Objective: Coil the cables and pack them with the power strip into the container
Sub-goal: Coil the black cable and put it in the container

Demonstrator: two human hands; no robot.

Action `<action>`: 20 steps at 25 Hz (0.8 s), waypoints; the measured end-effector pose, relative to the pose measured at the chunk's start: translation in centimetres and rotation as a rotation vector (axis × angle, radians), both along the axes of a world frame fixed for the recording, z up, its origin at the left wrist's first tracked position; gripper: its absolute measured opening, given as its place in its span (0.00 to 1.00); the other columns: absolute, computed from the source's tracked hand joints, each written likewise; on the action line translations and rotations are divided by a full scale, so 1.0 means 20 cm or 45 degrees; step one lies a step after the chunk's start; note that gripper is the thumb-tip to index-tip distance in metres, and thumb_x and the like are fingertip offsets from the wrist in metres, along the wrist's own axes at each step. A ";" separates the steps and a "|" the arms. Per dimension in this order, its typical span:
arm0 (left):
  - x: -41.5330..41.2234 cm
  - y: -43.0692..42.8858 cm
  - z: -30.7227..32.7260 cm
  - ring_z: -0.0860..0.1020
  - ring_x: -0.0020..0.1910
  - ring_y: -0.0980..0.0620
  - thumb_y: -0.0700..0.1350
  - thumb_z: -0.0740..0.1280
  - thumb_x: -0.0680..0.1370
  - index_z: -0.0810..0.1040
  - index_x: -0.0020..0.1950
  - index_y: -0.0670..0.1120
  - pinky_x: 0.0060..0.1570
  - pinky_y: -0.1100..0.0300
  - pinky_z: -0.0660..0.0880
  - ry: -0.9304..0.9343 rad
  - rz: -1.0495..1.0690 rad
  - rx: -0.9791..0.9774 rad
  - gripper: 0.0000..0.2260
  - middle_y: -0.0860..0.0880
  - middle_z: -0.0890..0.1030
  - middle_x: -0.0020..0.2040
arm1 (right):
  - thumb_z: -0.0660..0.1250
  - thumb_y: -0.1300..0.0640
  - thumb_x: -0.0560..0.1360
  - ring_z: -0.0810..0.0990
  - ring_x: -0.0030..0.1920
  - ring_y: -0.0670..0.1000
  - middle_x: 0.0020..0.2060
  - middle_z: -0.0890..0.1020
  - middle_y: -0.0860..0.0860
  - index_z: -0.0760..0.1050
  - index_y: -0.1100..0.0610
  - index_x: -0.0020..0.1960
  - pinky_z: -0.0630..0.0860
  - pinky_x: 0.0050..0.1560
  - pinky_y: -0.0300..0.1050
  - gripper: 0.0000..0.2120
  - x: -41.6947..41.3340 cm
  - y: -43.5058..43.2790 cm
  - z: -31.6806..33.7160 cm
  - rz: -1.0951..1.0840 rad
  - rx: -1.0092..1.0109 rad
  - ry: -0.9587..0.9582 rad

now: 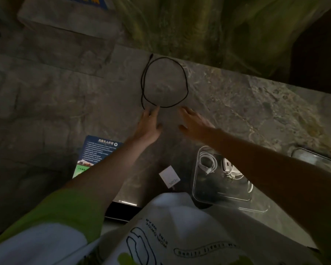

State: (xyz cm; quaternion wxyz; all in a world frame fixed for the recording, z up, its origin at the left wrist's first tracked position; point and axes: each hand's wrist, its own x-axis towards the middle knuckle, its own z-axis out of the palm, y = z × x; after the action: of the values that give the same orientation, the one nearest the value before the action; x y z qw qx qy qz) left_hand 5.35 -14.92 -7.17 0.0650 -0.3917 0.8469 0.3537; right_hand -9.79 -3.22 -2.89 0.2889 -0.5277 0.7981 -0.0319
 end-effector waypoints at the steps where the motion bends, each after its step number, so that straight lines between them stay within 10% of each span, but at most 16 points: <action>1: -0.02 -0.03 -0.01 0.59 0.74 0.39 0.43 0.64 0.77 0.55 0.77 0.48 0.70 0.46 0.64 -0.026 -0.033 -0.022 0.31 0.41 0.55 0.78 | 0.64 0.55 0.77 0.63 0.74 0.60 0.77 0.59 0.58 0.52 0.58 0.78 0.66 0.70 0.54 0.34 -0.01 -0.06 -0.03 0.010 0.025 -0.001; 13: -0.10 -0.16 -0.12 0.68 0.65 0.39 0.46 0.64 0.78 0.75 0.62 0.47 0.63 0.47 0.66 -0.160 -0.248 -0.214 0.13 0.42 0.71 0.63 | 0.65 0.55 0.76 0.72 0.67 0.63 0.68 0.71 0.61 0.59 0.56 0.75 0.72 0.63 0.57 0.30 -0.06 -0.22 -0.24 0.051 0.212 0.062; 20: 0.00 -0.16 -0.04 0.69 0.60 0.37 0.50 0.61 0.80 0.79 0.54 0.44 0.59 0.47 0.66 -0.091 -0.140 -0.289 0.13 0.40 0.74 0.56 | 0.59 0.53 0.81 0.78 0.55 0.61 0.57 0.77 0.57 0.76 0.54 0.60 0.75 0.47 0.50 0.12 -0.06 -0.10 -0.04 -0.026 -0.125 0.009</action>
State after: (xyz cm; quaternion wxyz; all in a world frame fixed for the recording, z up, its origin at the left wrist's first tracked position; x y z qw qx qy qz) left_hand 5.30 -18.09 -7.97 0.0698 -0.3619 0.8988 0.2373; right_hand -10.97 -5.30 -3.69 0.2595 -0.5332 0.8020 -0.0720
